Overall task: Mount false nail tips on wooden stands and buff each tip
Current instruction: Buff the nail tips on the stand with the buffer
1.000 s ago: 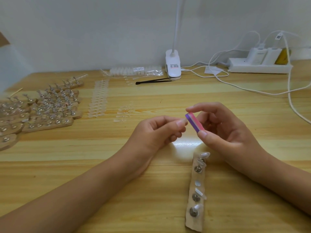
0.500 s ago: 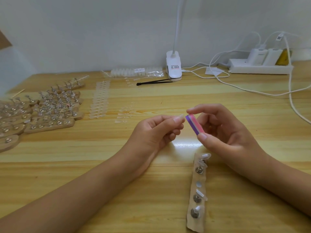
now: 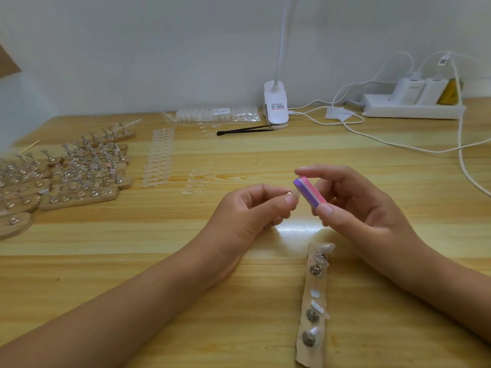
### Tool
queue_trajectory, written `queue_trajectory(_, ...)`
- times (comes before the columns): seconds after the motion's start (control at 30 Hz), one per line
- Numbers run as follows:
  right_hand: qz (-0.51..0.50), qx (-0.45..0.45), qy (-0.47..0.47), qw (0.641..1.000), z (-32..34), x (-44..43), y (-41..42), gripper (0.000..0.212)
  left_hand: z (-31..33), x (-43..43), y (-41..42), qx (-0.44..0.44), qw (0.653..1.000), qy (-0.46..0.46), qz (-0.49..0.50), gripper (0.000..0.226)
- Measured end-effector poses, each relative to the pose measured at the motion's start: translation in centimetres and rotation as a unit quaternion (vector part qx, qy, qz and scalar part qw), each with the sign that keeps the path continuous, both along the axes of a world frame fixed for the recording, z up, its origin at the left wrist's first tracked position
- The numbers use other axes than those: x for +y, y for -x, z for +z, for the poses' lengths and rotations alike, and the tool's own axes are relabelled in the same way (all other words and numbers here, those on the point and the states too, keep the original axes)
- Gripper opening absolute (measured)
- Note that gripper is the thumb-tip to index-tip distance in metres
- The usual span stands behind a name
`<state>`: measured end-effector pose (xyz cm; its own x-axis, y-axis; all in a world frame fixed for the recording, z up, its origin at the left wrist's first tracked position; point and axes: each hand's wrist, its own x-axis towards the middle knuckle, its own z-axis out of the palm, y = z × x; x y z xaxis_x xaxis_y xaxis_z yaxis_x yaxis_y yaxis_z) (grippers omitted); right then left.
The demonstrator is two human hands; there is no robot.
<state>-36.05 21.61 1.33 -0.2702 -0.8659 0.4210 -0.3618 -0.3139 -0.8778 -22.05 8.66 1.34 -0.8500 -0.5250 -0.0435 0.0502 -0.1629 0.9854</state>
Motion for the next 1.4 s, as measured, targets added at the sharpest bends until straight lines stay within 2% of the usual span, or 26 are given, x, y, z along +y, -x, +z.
queue_trajectory(0.1, 0.009, -0.003, -0.009, 1.000, -0.09, -0.03, 0.02, 0.036, -0.04, 0.60, -0.28, -0.002, 0.995, 0.085, -0.041, 0.015)
queue_trajectory(0.13, 0.009, -0.004, -0.010, 1.000, -0.11, -0.02, 0.08, 0.036, -0.03, 0.58, -0.22, -0.002, 0.996, 0.084, -0.036, 0.016)
queue_trajectory(0.23, 0.000, -0.005, -0.007, 1.000, -0.11, -0.02, 0.24, 0.038, 0.13, 0.20, -0.02, 0.004, 1.000, -0.004, 0.013, 0.013)
queue_trajectory(0.27, 0.000, -0.002, -0.007, 1.000, -0.11, -0.01, 0.24, 0.039, 0.11, 0.17, -0.06, 0.005, 1.000, 0.000, 0.016, 0.011)
queue_trajectory(0.37, 0.007, 0.014, -0.012, 1.000, -0.10, -0.02, 0.09, 0.040, -0.10, 0.69, -0.36, -0.009, 0.993, 0.109, -0.039, 0.010)
queue_trajectory(0.4, 0.007, 0.014, -0.014, 1.000, -0.07, -0.01, 0.11, 0.040, -0.03, 0.73, -0.36, -0.007, 0.993, 0.109, -0.040, 0.012)
queue_trajectory(0.5, 0.000, -0.001, -0.010, 1.000, 0.00, 0.07, 0.25, 0.040, 0.08, 0.14, -0.11, 0.003, 1.000, 0.017, 0.009, 0.016)
queue_trajectory(0.53, -0.001, -0.002, -0.009, 1.000, 0.03, 0.08, 0.23, 0.040, 0.09, 0.08, -0.13, 0.003, 1.000, 0.018, 0.014, 0.016)
queue_trajectory(0.63, 0.004, 0.028, -0.021, 0.999, 0.08, 0.13, -0.03, 0.039, -0.22, 0.56, -0.44, -0.010, 0.992, 0.120, -0.033, 0.019)
queue_trajectory(0.7, -0.002, 0.035, -0.026, 0.999, 0.20, 0.23, 0.05, 0.038, -0.28, 0.54, -0.33, -0.009, 0.994, 0.105, -0.025, 0.017)
queue_trajectory(0.77, -0.013, 0.019, -0.024, 0.999, 0.36, 0.30, 0.14, 0.037, -0.06, 0.31, -0.24, -0.004, 0.999, 0.054, -0.001, 0.010)
queue_trajectory(0.9, -0.009, 0.061, -0.028, 0.998, 0.40, 0.10, -0.21, 0.036, -0.19, 0.57, -0.48, -0.002, 0.991, 0.128, -0.041, 0.022)
queue_trajectory(1.03, -0.018, 0.019, -0.020, 0.999, 0.33, 0.36, 0.13, 0.035, -0.04, 0.32, -0.18, 0.005, 0.999, 0.042, -0.003, 0.023)
queue_trajectory(1.17, -0.001, -0.010, -0.008, 1.000, 0.11, -0.10, -0.11, 0.035, -0.24, 0.20, -0.01, 0.000, 0.999, 0.054, 0.004, 0.024)
queue_trajectory(1.3, 0.008, -0.002, -0.002, 1.000, 0.09, 0.21, -0.19, 0.039, -0.04, 0.06, -0.02, 0.003, 1.000, 0.014, 0.013, 0.026)
queue_trajectory(1.33, 0.008, 0.001, 0.000, 1.000, 0.13, 0.32, -0.23, 0.039, -0.01, 0.14, -0.08, 0.001, 1.000, 0.025, 0.010, 0.023)
queue_trajectory(1.4, 0.005, 0.006, 0.004, 1.000, 0.14, 0.24, -0.30, 0.039, -0.10, 0.52, -0.25, -0.009, 0.994, 0.103, -0.025, 0.012)
